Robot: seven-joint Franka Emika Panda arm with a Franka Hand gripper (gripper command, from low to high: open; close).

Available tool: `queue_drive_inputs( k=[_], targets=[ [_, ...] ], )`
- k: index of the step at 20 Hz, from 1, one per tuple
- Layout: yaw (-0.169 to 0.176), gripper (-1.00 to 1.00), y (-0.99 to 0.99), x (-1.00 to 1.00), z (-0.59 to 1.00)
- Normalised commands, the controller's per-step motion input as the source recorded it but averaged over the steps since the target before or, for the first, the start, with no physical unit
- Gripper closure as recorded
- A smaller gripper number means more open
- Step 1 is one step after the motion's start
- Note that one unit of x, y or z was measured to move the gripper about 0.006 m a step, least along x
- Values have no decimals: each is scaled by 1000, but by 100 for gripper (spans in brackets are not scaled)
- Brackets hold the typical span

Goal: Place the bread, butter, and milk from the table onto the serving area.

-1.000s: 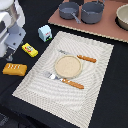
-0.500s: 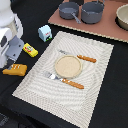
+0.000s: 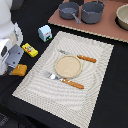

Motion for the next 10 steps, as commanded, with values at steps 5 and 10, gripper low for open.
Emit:
queue_drive_inputs(
  k=[5, 10],
  targets=[
    [0, -100, -53, 69, -303],
    [0, 100, -47, 54, -233]
  ],
)
